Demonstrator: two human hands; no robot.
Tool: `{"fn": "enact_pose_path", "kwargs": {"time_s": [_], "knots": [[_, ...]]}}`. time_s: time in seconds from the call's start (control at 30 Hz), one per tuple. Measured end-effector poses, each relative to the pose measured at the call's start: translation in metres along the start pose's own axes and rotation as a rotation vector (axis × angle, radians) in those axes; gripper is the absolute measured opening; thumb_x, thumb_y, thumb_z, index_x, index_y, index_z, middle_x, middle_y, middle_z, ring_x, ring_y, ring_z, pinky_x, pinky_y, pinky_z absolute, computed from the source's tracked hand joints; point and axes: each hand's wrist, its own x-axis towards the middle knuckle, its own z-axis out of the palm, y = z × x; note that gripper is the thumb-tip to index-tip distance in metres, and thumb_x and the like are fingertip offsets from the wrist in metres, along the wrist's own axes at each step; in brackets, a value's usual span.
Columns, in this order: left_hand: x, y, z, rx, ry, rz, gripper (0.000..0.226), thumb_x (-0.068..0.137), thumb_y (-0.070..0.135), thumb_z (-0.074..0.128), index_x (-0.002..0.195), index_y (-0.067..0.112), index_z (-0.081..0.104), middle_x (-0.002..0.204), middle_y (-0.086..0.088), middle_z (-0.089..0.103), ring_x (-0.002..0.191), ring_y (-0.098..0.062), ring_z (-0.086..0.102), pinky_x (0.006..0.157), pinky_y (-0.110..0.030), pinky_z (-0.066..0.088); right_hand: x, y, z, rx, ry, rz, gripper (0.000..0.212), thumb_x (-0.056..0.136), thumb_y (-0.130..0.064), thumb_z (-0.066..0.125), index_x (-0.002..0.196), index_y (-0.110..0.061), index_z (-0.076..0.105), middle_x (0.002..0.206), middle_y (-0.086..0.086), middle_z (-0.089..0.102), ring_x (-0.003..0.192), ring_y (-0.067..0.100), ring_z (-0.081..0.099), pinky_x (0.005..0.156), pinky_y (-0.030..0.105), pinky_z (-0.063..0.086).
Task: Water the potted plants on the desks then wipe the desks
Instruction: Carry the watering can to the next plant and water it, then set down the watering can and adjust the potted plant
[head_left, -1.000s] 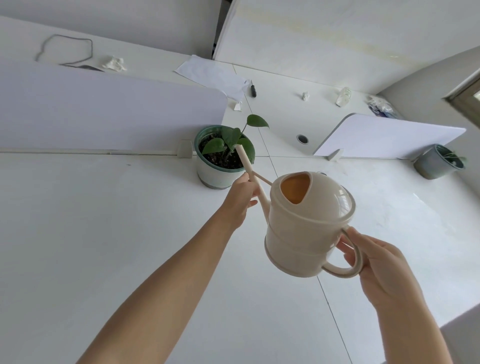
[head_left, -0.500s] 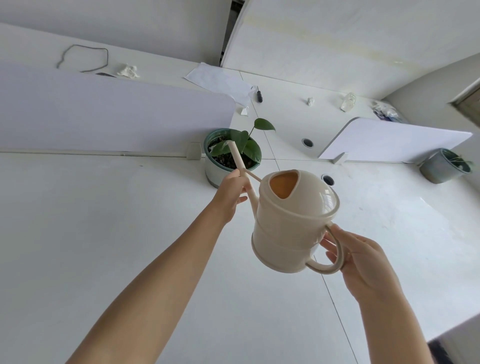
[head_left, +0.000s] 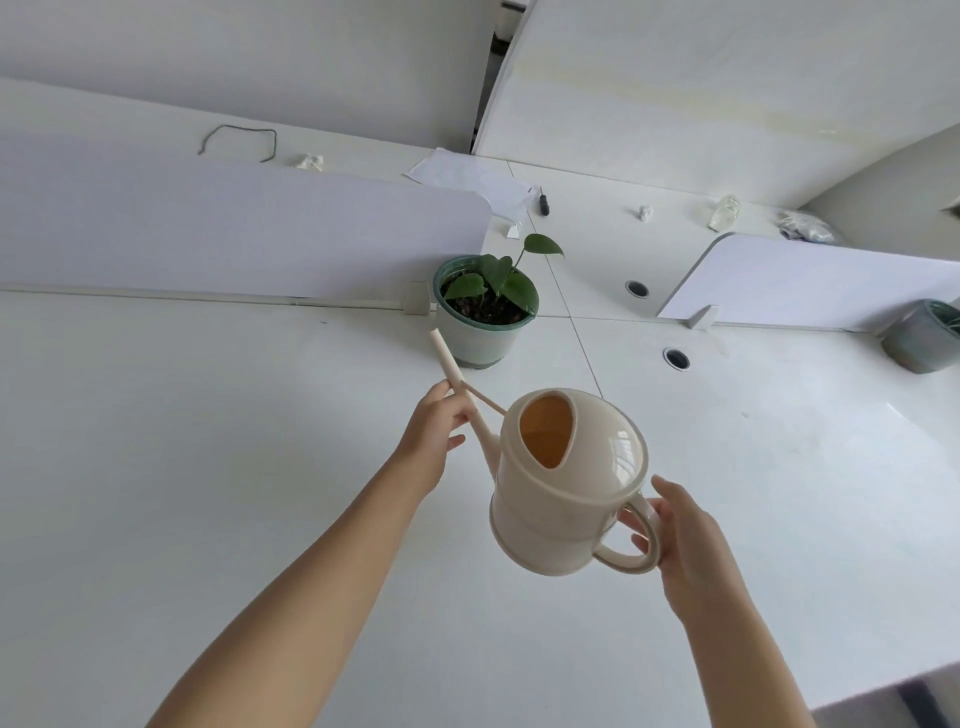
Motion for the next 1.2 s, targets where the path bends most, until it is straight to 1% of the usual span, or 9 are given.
{"fn": "enact_pose_path", "kwargs": {"time_s": [0.17, 0.37, 0.5, 0.6, 0.7, 0.97, 1.03, 1.13, 1.2], "knots": [[-0.028, -0.009, -0.024, 0.005, 0.081, 0.023, 0.029, 0.089, 0.007, 0.039, 0.112, 0.021, 0.05, 0.097, 0.003, 0.058, 0.11, -0.022, 0.053, 0.092, -0.036, 0.036, 0.004, 0.022, 0.006, -0.058, -0.029, 0.036, 0.039, 0.089, -0.023, 0.048, 0.054, -0.009, 0.054, 0.051, 0.0, 0.057, 0.083, 0.028, 0.056, 0.084, 0.034, 0.038], [-0.058, -0.024, -0.047, -0.031, 0.169, 0.052, 0.026, 0.088, 0.005, 0.039, 0.1, 0.022, 0.055, 0.092, 0.004, 0.058, 0.101, -0.021, 0.055, 0.084, -0.035, 0.038, 0.006, 0.039, 0.013, -0.122, -0.109, 0.059, 0.037, 0.088, -0.024, 0.051, 0.054, -0.009, 0.052, 0.059, 0.004, 0.043, 0.065, 0.02, 0.042, 0.081, 0.036, 0.035], [-0.076, -0.034, -0.062, -0.064, 0.233, 0.059, 0.027, 0.088, 0.006, 0.039, 0.098, 0.023, 0.057, 0.095, 0.003, 0.061, 0.101, -0.02, 0.057, 0.078, -0.032, 0.04, 0.005, 0.044, 0.022, -0.155, -0.164, 0.06, 0.038, 0.088, -0.026, 0.05, 0.054, -0.009, 0.051, 0.058, 0.003, 0.044, 0.063, 0.019, 0.041, 0.081, 0.035, 0.035], [-0.087, -0.042, -0.068, -0.1, 0.284, 0.06, 0.026, 0.089, 0.006, 0.038, 0.098, 0.022, 0.057, 0.096, 0.003, 0.061, 0.099, -0.018, 0.058, 0.08, -0.034, 0.038, 0.003, 0.048, 0.028, -0.17, -0.201, 0.053, 0.041, 0.089, -0.025, 0.049, 0.051, -0.009, 0.049, 0.041, -0.006, 0.049, 0.06, 0.016, 0.041, 0.078, 0.032, 0.032], [-0.097, -0.047, -0.072, -0.145, 0.341, 0.065, 0.025, 0.09, 0.007, 0.038, 0.097, 0.022, 0.057, 0.095, 0.003, 0.061, 0.099, -0.018, 0.058, 0.084, -0.036, 0.036, 0.002, 0.051, 0.033, -0.186, -0.223, 0.046, 0.045, 0.09, -0.024, 0.048, 0.047, -0.01, 0.047, 0.03, -0.011, 0.046, 0.059, 0.016, 0.041, 0.066, 0.028, 0.032], [-0.103, -0.057, -0.072, -0.232, 0.464, 0.051, 0.025, 0.093, 0.008, 0.036, 0.091, 0.023, 0.056, 0.093, 0.003, 0.06, 0.101, -0.019, 0.054, 0.089, -0.037, 0.034, 0.001, 0.051, 0.044, -0.21, -0.272, 0.079, 0.041, 0.09, -0.024, 0.048, 0.052, -0.008, 0.044, 0.045, -0.004, 0.047, 0.058, 0.014, 0.042, 0.061, 0.025, 0.031], [-0.102, -0.057, -0.071, -0.245, 0.471, 0.053, 0.024, 0.094, 0.009, 0.036, 0.098, 0.02, 0.056, 0.096, 0.002, 0.06, 0.104, -0.02, 0.053, 0.089, -0.038, 0.034, 0.004, 0.052, 0.046, -0.215, -0.291, 0.079, 0.039, 0.09, -0.023, 0.048, 0.054, -0.01, 0.041, 0.052, -0.001, 0.043, 0.054, 0.011, 0.044, 0.06, 0.025, 0.032], [-0.098, -0.056, -0.072, -0.229, 0.479, 0.051, 0.022, 0.096, 0.015, 0.035, 0.112, 0.017, 0.05, 0.113, -0.004, 0.056, 0.112, -0.023, 0.051, 0.092, -0.039, 0.035, 0.01, 0.052, 0.048, -0.212, -0.302, 0.077, 0.043, 0.09, -0.02, 0.048, 0.051, -0.014, 0.032, 0.039, -0.009, 0.033, 0.034, 0.002, 0.039, 0.057, 0.026, 0.027], [-0.099, -0.054, -0.07, -0.117, 0.481, 0.021, 0.021, 0.097, 0.019, 0.036, 0.113, 0.018, 0.049, 0.118, -0.005, 0.054, 0.112, -0.024, 0.051, 0.091, -0.039, 0.036, 0.015, 0.055, 0.048, -0.225, -0.307, 0.087, 0.045, 0.09, -0.02, 0.048, 0.049, -0.016, 0.03, 0.034, -0.012, 0.03, 0.037, 0.006, 0.036, 0.056, 0.026, 0.026]]}}
